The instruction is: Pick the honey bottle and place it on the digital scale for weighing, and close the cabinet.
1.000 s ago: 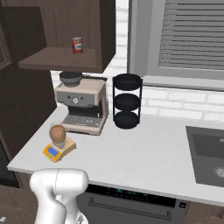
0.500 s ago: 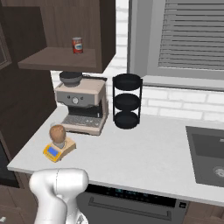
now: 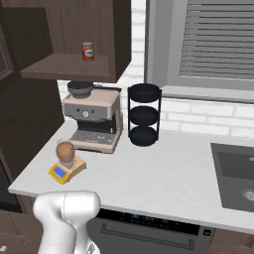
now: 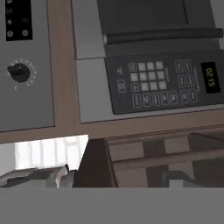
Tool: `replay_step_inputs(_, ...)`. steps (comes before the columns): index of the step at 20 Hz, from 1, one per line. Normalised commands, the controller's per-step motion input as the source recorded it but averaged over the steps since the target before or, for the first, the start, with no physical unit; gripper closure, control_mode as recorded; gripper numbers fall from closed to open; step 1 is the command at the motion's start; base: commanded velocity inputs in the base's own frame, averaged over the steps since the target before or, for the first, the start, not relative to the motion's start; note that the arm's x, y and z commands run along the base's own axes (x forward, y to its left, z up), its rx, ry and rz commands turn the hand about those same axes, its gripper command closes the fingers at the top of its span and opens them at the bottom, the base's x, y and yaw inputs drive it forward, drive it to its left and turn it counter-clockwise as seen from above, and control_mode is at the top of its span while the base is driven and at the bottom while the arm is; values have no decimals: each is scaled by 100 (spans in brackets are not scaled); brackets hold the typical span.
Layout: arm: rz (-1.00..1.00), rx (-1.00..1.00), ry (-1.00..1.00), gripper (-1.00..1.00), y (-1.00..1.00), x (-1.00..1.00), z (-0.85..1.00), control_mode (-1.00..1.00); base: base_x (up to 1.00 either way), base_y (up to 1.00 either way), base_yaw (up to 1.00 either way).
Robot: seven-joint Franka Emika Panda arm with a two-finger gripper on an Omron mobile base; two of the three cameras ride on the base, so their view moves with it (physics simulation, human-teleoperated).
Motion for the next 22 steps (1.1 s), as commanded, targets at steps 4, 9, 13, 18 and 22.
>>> replay_step_inputs(4, -5, 10, 12, -100, -89, 1, 17, -100, 0, 0, 0)
replay_step_inputs(9, -2, 14, 12, -100, -100, 26, 7, -100, 0, 0, 0)
replay_step_inputs(13, -1, 18, 2, -100, -100, 15, 3, -100, 0, 0, 0)
replay_step_inputs(18, -4, 17, 5, -100, -100, 42, 2, -100, 0, 0, 0)
replay_step_inputs(22, -7, 10, 12, -100, -83, 92, 6, -100, 0, 0, 0)
